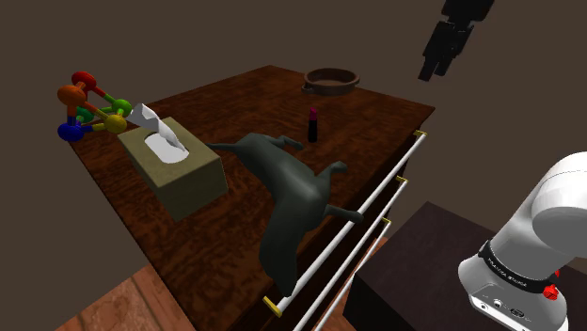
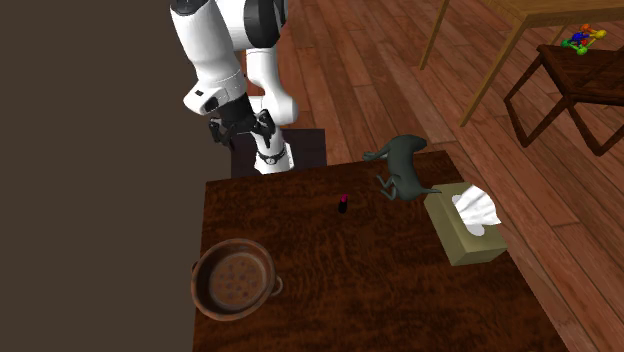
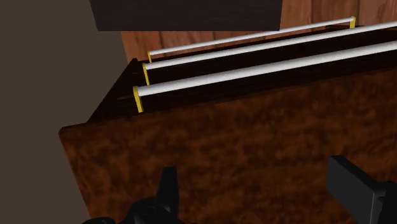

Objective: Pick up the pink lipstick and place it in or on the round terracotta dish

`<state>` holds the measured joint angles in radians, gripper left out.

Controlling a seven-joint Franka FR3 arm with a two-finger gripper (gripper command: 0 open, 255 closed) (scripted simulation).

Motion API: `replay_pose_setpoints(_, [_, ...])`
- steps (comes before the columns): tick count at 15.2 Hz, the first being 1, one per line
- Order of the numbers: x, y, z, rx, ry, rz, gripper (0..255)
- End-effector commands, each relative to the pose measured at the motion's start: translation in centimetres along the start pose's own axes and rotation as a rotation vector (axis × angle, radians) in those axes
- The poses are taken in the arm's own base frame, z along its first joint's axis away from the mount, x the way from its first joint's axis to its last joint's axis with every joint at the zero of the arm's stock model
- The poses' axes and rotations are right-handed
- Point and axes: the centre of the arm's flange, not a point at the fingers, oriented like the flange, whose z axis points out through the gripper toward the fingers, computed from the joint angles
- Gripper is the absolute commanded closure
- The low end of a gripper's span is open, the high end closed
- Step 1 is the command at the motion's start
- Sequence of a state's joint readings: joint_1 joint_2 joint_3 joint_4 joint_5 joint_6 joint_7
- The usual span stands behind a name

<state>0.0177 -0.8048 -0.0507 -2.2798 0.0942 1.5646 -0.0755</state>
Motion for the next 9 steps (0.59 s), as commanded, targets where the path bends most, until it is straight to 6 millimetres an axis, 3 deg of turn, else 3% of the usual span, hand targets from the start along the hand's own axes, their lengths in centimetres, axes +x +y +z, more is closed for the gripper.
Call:
replay_pose_setpoints(1, [0.0,0.0,0.0,0.000,0.000,0.000,0])
replay_pose_setpoints(9, [0.6,-8.7,5.0,-0.016,0.218,-0.089,0])
